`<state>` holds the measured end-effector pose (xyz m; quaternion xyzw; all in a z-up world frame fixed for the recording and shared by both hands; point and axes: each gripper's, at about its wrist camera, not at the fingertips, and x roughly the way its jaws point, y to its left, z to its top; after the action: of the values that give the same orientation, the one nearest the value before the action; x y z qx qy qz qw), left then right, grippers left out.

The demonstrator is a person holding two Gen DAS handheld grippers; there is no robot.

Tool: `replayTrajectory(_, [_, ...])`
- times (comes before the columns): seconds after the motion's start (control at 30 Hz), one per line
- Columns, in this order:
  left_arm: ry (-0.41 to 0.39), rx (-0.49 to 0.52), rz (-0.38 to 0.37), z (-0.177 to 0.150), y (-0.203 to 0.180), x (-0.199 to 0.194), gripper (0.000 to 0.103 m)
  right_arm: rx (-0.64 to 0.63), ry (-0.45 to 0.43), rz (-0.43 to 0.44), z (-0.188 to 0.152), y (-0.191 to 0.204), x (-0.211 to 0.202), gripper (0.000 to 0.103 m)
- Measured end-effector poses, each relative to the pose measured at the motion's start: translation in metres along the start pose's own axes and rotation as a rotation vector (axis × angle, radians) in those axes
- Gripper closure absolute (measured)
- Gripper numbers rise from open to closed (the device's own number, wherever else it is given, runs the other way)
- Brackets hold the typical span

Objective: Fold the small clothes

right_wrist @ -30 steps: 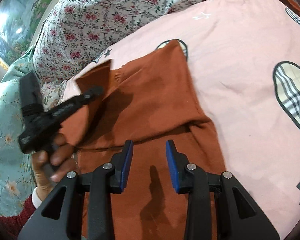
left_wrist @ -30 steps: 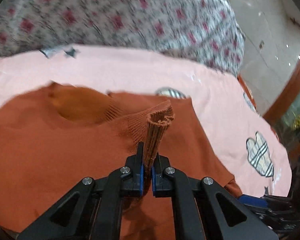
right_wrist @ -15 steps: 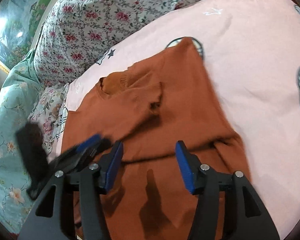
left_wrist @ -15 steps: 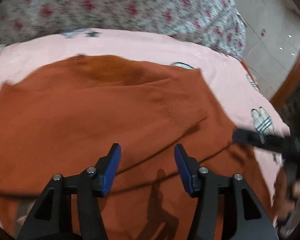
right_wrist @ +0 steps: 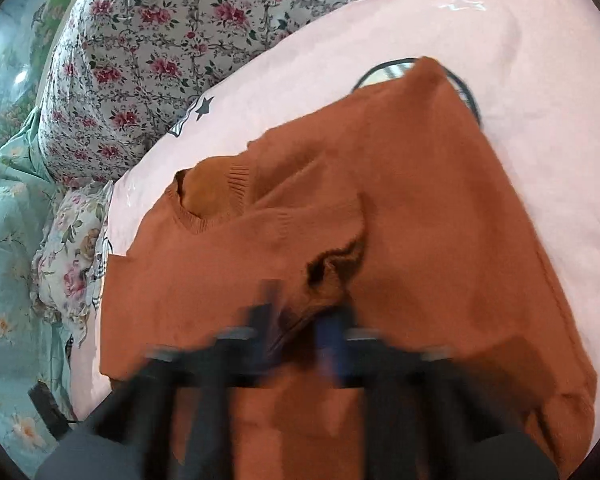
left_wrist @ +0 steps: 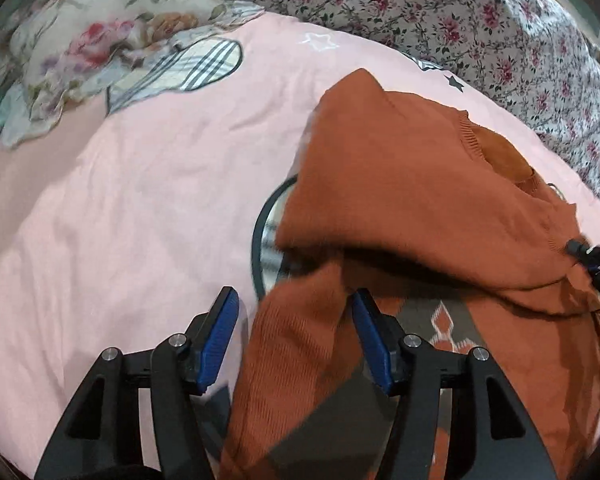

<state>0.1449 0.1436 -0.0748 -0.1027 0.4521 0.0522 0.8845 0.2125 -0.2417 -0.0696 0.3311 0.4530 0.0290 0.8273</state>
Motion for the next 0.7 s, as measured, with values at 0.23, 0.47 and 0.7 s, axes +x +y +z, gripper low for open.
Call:
replayTrajectory(0.23, [-0.008,-0.020,0.038,0.030,-0.003,0.019,0.052,-0.118,-0.291,0.114,0.024,0.040,-0.103,0.096])
replayTrajectory(0.47, [-0.035,-0.104,0.011,0.030,0.006,0.016,0.060,-0.047,-0.143,-0.022,0.011,-0.028,-0.071,0.096])
replayTrajectory(0.7, [-0.022,-0.187,-0.070,0.028,0.026,0.015,0.060,-0.107,-0.158,-0.001,-0.003,-0.021,-0.068,0.096])
